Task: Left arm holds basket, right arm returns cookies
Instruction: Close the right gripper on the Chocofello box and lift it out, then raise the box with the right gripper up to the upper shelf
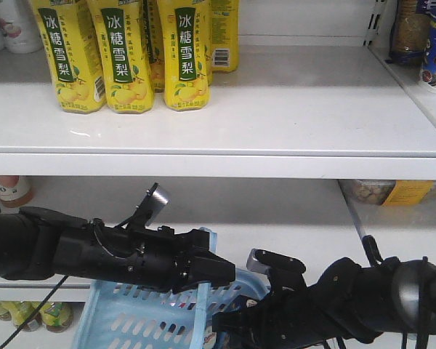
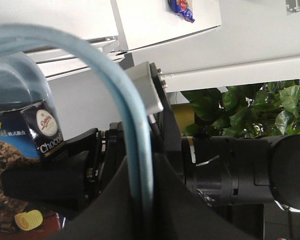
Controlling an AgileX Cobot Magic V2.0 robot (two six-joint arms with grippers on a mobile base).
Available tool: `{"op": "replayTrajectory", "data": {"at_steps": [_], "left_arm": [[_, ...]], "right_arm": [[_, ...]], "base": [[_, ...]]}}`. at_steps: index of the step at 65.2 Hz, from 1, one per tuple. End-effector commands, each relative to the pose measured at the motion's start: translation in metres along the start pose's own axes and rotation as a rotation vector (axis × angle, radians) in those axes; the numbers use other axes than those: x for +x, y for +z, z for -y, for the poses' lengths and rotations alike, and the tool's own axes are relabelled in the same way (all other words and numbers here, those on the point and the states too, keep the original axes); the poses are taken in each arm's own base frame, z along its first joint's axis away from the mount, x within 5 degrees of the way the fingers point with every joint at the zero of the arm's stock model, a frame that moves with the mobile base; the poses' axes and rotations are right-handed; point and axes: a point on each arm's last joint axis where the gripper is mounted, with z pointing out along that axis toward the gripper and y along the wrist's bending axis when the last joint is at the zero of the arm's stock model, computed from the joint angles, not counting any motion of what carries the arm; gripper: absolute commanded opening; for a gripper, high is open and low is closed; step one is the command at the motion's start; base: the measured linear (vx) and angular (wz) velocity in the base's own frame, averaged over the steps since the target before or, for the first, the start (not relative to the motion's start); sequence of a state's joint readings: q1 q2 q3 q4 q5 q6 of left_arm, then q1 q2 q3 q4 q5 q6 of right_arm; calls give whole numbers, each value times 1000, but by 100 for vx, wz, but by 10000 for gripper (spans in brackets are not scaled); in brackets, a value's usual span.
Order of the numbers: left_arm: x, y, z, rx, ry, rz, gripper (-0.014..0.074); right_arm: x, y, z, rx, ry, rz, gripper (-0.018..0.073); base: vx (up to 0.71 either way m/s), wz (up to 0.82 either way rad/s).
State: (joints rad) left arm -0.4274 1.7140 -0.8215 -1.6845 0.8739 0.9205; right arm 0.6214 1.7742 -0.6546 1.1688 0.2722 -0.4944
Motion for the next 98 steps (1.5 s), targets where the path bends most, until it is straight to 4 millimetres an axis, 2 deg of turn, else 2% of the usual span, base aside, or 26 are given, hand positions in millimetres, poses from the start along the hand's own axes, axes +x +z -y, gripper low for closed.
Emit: {"op": "replayTrajectory", "data": {"at_steps": [1, 40, 59, 78, 85, 98], "left_arm": [[-9, -10, 29, 108, 71, 71, -6], [-9, -10, 29, 108, 71, 71, -6], [-9, -10, 29, 108, 71, 71, -6], [-9, -10, 29, 108, 71, 71, -6], [-9, -10, 29, 108, 71, 71, -6], [-9, -10, 29, 108, 71, 71, -6]], "right_arm": [[-6, -15, -9, -44, -17, 44, 167], [14, -62, -2, -78, -17, 191, 174], [29, -97, 2, -133, -41, 308, 175], [39, -142, -5, -234, -151, 463, 175], [43, -152, -5, -250, -191, 492, 175], [40, -163, 11, -165, -234, 517, 175]], "base": [[0, 0], [0, 0], [0, 0], [0, 0], [0, 0], [0, 0]]}}
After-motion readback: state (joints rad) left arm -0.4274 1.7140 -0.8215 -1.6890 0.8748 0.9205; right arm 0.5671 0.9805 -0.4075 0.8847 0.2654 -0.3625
